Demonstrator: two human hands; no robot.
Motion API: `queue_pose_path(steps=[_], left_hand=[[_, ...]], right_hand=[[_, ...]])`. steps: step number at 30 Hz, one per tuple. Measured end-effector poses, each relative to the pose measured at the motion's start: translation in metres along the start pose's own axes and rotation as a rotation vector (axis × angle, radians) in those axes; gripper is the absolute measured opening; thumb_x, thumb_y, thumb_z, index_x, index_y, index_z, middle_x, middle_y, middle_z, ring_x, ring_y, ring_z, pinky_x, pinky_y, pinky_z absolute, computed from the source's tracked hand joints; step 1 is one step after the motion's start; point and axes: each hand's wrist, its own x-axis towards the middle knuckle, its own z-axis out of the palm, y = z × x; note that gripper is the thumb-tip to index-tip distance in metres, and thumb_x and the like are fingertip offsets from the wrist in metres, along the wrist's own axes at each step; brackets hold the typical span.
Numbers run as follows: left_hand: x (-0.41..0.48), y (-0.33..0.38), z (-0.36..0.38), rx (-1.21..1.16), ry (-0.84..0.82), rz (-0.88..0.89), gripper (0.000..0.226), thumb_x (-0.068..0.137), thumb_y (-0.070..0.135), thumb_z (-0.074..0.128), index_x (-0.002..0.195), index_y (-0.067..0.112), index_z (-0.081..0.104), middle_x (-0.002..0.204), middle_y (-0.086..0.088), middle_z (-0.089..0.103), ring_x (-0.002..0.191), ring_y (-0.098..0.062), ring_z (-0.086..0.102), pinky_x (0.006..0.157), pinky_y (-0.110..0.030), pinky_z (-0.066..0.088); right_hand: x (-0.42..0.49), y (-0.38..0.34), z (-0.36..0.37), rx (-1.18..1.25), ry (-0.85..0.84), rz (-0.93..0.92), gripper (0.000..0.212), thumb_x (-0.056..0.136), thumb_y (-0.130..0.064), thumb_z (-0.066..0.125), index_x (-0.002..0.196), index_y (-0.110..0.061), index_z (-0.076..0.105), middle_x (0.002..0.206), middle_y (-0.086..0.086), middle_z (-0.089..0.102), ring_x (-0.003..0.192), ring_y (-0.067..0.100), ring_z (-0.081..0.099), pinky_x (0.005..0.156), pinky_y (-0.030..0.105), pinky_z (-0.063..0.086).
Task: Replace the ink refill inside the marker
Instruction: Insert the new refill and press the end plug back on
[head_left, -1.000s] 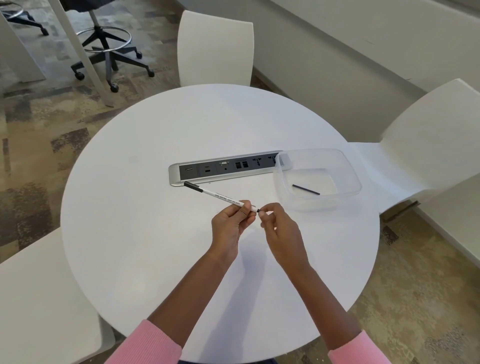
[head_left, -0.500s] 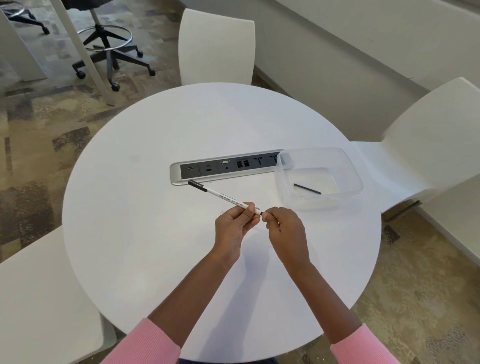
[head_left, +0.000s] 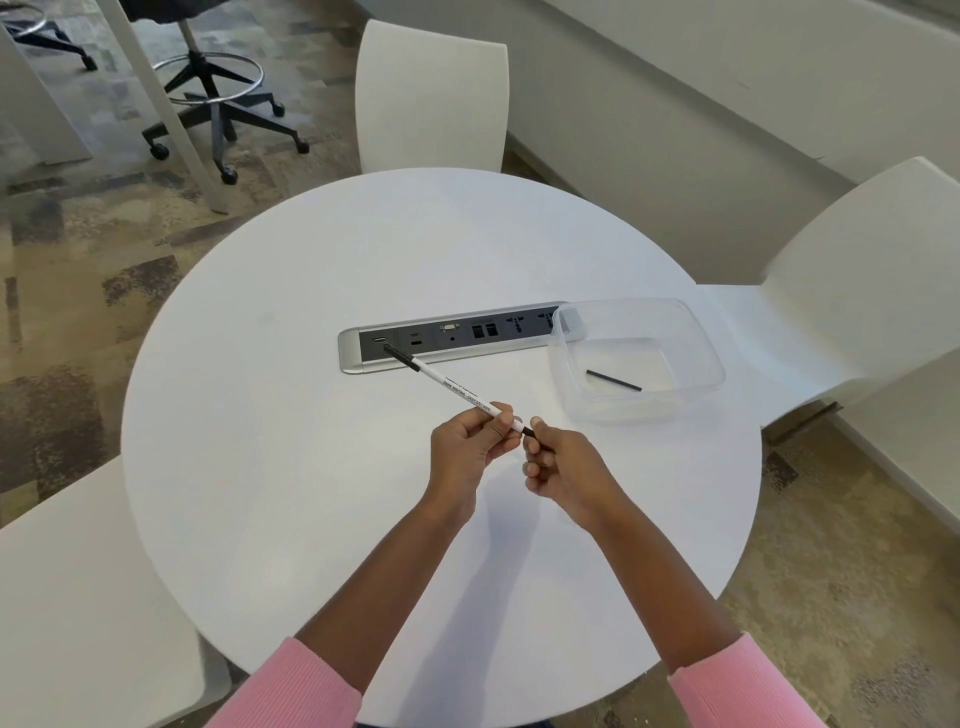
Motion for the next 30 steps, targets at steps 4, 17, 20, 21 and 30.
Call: queue_pose_path(steps=[4, 17, 20, 21, 30], left_hand=[[0.003, 0.005, 0.001, -0.044, 0.066, -0.001, 0.008, 0.086, 0.002, 0.058, 0.083, 0.002, 0.065, 0.056, 0.006, 0.068, 0.056, -0.005, 0.063, 0.063, -0.014, 0.055], [0.006, 0.007, 0.000, -0.112, 0.079, -0.039, 0.012, 0.086, 0.001, 0.057, 0.081, 0.006, 0.066, 0.057, 0.004, 0.070, 0.056, -0.004, 0.065, 0.060, -0.012, 0.054], [0.006, 0.006, 0.000, -0.104, 0.066, -0.039, 0.011, 0.087, 0.001, 0.056, 0.082, 0.005, 0.066, 0.057, 0.005, 0.070, 0.056, -0.005, 0.065, 0.060, -0.012, 0.054], [0.006, 0.006, -0.001, -0.104, 0.060, -0.037, 0.011, 0.087, 0.001, 0.056, 0.082, 0.005, 0.066, 0.058, 0.005, 0.070, 0.057, -0.005, 0.066, 0.061, -0.012, 0.054], [0.007, 0.008, -0.001, -0.086, 0.025, -0.016, 0.015, 0.087, -0.001, 0.054, 0.080, 0.006, 0.066, 0.058, 0.004, 0.070, 0.058, -0.006, 0.066, 0.062, -0.013, 0.054]], right_hand=[[-0.002, 0.003, 0.005, -0.459, 0.170, -0.324, 0.038, 0.096, -0.027, 0.037, 0.066, -0.014, 0.057, 0.055, -0.002, 0.051, 0.058, 0.013, 0.048, 0.060, 0.020, 0.039], [0.001, 0.013, 0.003, -1.069, 0.378, -0.993, 0.017, 0.085, -0.005, 0.053, 0.076, 0.003, 0.064, 0.062, 0.020, 0.060, 0.061, 0.036, 0.053, 0.056, 0.042, 0.045], [0.003, 0.013, 0.003, -0.963, 0.333, -0.864, 0.020, 0.089, -0.003, 0.048, 0.074, 0.002, 0.061, 0.065, 0.017, 0.058, 0.068, 0.029, 0.049, 0.062, 0.033, 0.035], [0.004, 0.013, 0.003, -0.894, 0.312, -0.804, 0.022, 0.089, -0.004, 0.047, 0.072, 0.000, 0.060, 0.063, 0.013, 0.056, 0.067, 0.025, 0.047, 0.059, 0.031, 0.032], [0.005, -0.008, 0.009, -0.329, 0.107, -0.290, 0.043, 0.093, -0.011, 0.043, 0.050, -0.013, 0.043, 0.050, 0.003, 0.034, 0.042, 0.013, 0.029, 0.049, 0.025, 0.025]])
